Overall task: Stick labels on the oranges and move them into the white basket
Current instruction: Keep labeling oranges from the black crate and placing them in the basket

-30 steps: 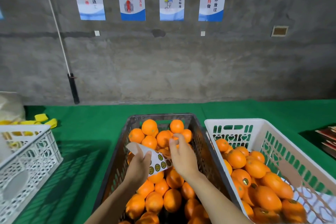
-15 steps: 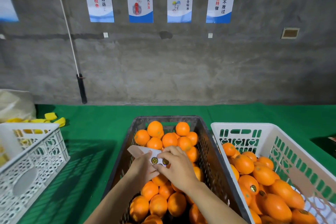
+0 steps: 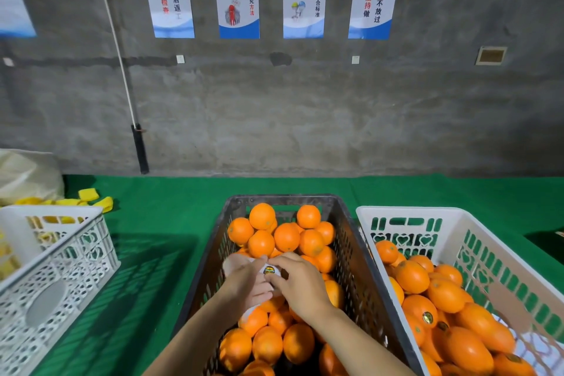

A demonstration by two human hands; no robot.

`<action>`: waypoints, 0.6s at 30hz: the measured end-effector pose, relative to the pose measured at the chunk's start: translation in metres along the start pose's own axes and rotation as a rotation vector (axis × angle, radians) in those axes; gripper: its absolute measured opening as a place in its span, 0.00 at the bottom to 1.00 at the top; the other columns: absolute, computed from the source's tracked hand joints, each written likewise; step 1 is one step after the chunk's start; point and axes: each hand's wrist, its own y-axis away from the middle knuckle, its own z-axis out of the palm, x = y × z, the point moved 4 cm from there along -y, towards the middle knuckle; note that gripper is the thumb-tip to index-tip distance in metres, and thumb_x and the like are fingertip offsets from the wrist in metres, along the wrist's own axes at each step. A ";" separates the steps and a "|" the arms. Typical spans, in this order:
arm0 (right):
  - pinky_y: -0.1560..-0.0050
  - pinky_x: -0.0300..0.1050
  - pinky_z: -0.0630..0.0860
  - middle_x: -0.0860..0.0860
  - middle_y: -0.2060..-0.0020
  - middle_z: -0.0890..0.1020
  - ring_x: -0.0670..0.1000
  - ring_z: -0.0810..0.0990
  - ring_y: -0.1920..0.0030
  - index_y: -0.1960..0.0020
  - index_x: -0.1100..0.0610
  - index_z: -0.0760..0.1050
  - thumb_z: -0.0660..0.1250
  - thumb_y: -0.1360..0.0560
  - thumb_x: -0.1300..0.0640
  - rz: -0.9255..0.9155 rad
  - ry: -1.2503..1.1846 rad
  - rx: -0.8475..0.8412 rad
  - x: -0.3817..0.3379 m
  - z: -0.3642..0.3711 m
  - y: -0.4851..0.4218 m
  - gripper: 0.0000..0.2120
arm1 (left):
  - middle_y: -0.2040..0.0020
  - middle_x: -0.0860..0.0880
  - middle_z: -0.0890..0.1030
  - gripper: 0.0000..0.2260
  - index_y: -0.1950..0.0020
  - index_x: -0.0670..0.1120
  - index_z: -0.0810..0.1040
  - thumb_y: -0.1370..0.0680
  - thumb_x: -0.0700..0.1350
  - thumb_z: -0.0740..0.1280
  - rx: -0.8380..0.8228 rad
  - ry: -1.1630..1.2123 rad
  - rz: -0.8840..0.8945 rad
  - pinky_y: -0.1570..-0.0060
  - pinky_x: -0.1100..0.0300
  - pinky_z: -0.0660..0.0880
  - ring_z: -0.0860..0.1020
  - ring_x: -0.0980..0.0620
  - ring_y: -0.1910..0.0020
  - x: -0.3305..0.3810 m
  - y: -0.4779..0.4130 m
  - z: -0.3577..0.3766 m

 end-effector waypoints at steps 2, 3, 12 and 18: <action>0.58 0.28 0.64 0.41 0.48 0.81 0.43 0.76 0.49 0.41 0.43 0.80 0.70 0.23 0.48 0.019 -0.010 0.008 0.000 0.000 0.000 0.11 | 0.46 0.43 0.81 0.28 0.27 0.39 0.70 0.20 0.56 0.67 0.041 -0.042 0.023 0.55 0.56 0.79 0.81 0.46 0.50 0.000 0.000 -0.003; 0.59 0.28 0.65 0.41 0.48 0.81 0.43 0.76 0.50 0.42 0.43 0.80 0.70 0.23 0.47 0.024 -0.017 0.015 -0.001 0.000 0.000 0.10 | 0.51 0.45 0.81 0.27 0.28 0.40 0.71 0.20 0.56 0.67 0.058 -0.053 0.029 0.58 0.57 0.79 0.80 0.48 0.53 0.001 0.000 -0.004; 0.60 0.42 0.75 0.42 0.52 0.82 0.44 0.77 0.55 0.45 0.44 0.79 0.68 0.22 0.52 0.067 -0.049 0.037 0.003 0.001 0.002 0.07 | 0.58 0.49 0.87 0.16 0.46 0.45 0.76 0.21 0.57 0.68 0.041 -0.101 0.039 0.65 0.59 0.80 0.86 0.52 0.60 0.001 0.007 -0.003; 0.64 0.32 0.68 0.37 0.58 0.78 0.38 0.75 0.58 0.48 0.42 0.77 0.69 0.22 0.51 0.097 -0.065 0.021 0.002 0.003 0.003 0.05 | 0.54 0.53 0.79 0.25 0.26 0.44 0.67 0.19 0.56 0.65 0.016 -0.114 0.053 0.63 0.58 0.80 0.83 0.50 0.56 0.004 0.017 0.002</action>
